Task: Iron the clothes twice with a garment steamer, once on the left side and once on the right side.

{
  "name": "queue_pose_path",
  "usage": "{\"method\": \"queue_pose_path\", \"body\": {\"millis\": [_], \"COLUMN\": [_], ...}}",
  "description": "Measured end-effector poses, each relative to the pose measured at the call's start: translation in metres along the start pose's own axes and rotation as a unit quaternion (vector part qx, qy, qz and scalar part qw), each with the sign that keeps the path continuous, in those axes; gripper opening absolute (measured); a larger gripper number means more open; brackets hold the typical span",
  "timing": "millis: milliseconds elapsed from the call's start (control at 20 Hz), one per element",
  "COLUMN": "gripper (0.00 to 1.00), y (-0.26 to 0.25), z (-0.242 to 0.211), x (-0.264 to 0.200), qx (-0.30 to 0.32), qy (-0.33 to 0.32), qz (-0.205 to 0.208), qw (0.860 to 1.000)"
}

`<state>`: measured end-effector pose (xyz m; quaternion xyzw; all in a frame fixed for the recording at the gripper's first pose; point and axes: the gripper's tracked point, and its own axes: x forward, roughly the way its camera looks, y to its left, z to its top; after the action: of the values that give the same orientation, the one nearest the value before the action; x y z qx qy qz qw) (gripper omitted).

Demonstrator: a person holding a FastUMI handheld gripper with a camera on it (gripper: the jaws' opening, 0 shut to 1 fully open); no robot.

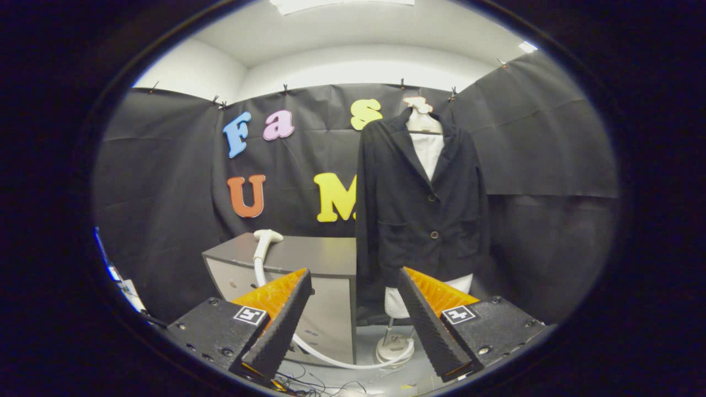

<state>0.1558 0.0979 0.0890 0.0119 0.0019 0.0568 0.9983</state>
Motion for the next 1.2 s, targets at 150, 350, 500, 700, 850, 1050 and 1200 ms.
{"method": "queue_pose_path", "body": {"millis": [150, 350, 500, 700, 850, 1050, 1200], "gripper": [1.00, 1.00, 1.00, 1.00, 1.00, 1.00, 0.99], "y": [0.027, 0.068, 0.105, 0.156, 0.194, 0.232, 0.251], "z": [0.014, 0.037, 0.039, 0.036, 0.022, -0.009, -0.037], "x": [0.041, 0.108, 0.154, 0.209, 0.245, 0.287, 0.312], "qx": [0.000, -0.009, -0.013, -0.026, -0.037, -0.056, -0.061], "qy": [0.016, 0.022, 0.039, 0.064, 0.090, 0.131, 0.163], "qz": [0.031, 0.068, 0.101, 0.136, 0.162, 0.180, 0.182], "qw": [0.999, 0.997, 0.994, 0.988, 0.982, 0.973, 0.968]}}
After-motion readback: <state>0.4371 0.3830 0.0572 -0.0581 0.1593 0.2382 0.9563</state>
